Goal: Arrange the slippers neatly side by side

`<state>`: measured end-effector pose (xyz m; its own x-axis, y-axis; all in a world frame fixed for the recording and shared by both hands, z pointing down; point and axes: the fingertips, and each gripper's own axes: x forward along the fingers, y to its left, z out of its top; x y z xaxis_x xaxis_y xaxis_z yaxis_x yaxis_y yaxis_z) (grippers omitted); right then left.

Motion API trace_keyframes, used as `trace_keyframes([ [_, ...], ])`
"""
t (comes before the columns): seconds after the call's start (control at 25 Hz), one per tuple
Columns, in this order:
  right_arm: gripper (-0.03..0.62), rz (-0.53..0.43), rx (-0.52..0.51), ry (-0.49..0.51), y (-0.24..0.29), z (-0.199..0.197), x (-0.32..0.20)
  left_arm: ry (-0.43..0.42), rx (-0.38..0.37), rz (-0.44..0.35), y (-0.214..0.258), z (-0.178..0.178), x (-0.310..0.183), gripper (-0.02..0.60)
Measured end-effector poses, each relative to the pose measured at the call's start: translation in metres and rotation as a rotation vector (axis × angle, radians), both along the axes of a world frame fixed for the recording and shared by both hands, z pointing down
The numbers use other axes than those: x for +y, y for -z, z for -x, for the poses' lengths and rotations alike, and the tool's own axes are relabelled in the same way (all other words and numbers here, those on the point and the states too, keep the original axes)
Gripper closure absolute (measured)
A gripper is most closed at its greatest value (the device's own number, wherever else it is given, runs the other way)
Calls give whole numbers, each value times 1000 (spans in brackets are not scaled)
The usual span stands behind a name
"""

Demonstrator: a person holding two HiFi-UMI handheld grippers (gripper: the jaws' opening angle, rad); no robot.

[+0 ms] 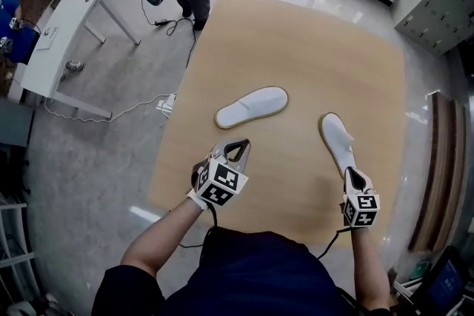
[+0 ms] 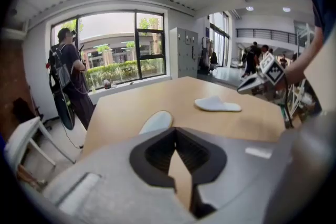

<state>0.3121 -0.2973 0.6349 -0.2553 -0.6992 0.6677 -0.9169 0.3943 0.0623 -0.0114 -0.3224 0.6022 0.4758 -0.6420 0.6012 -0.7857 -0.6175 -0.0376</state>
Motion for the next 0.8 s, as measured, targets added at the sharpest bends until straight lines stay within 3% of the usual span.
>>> trace_keyframes([
  [0.12, 583, 7, -10, 1, -10, -11, -10, 16, -59, -20, -8, 13, -25, 575],
  [0.2, 583, 8, -35, 8, -18, -17, -21, 28, -78, 4, -22, 16, -42, 469],
  [0.32, 574, 34, -35, 41, -34, -27, -35, 32, -131, 55, -49, 20, -64, 441],
  [0.36, 499, 48, -23, 62, -38, -28, -38, 22, -159, 68, -56, 22, -70, 437],
  [0.4, 449, 62, -2, 89, -41, -28, -40, -1, -192, 80, -64, 24, -75, 437],
  [0.44, 442, 73, 27, 124, -44, -28, -42, -38, -232, 94, -72, 24, -79, 437],
  [0.64, 457, 97, 223, 366, -60, -24, -52, -303, -492, 85, -103, 28, -106, 437],
  [0.8, 457, 75, 339, 653, -67, 7, -48, -425, -562, 75, -121, 34, -122, 423],
])
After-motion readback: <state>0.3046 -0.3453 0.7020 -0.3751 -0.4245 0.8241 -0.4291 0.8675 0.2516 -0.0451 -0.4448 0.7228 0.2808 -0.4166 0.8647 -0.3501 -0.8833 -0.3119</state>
